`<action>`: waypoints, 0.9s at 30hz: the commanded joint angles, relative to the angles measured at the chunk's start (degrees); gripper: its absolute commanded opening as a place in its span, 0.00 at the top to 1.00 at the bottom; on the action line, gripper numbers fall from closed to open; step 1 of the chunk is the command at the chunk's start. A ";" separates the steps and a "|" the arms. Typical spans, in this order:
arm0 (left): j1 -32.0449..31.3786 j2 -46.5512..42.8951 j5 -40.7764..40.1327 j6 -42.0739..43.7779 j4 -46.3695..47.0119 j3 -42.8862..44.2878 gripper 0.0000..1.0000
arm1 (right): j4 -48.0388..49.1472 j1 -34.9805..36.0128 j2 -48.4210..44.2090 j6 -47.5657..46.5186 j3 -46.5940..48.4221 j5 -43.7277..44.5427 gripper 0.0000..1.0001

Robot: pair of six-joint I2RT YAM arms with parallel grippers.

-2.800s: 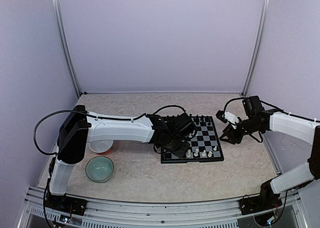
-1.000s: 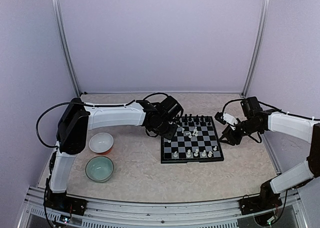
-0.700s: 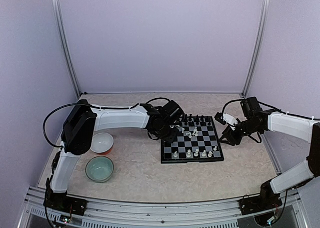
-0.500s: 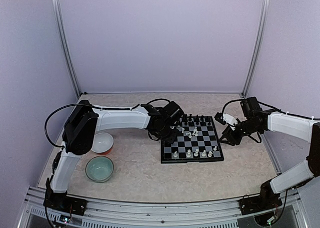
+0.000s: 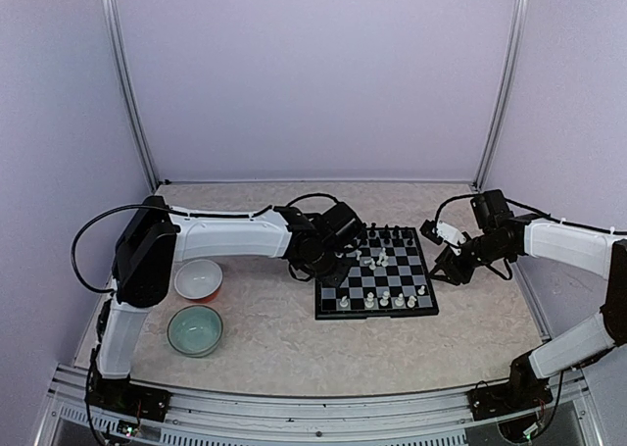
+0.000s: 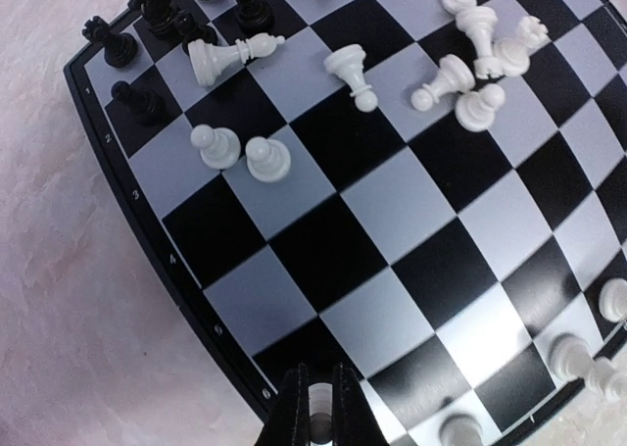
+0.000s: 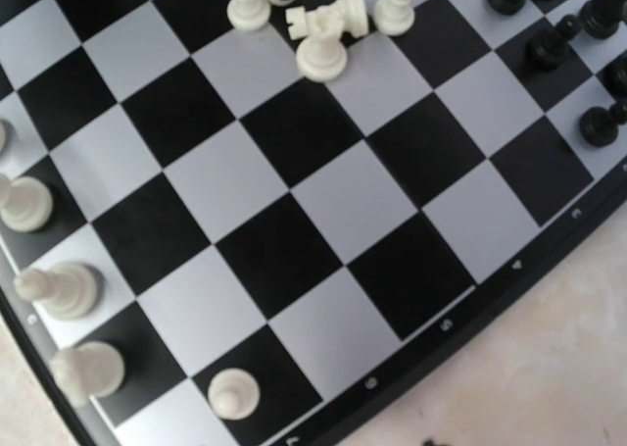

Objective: Set up the chess pieces on the board
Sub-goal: Pick up the pawn from the chessboard, then place the pawn on a2.

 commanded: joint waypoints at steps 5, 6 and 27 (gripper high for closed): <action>-1.97 -7.13 0.52 -1.19 -1.19 -5.16 0.97 | -0.49 0.88 0.73 -0.40 -0.65 0.00 0.54; -2.03 -6.93 0.84 -1.19 -1.01 -5.33 0.97 | -0.49 0.87 0.74 -0.38 -0.65 0.03 0.54; -0.83 -1.84 5.07 -0.09 0.30 -4.52 0.95 | -0.49 0.88 1.76 -0.32 -0.65 0.33 0.54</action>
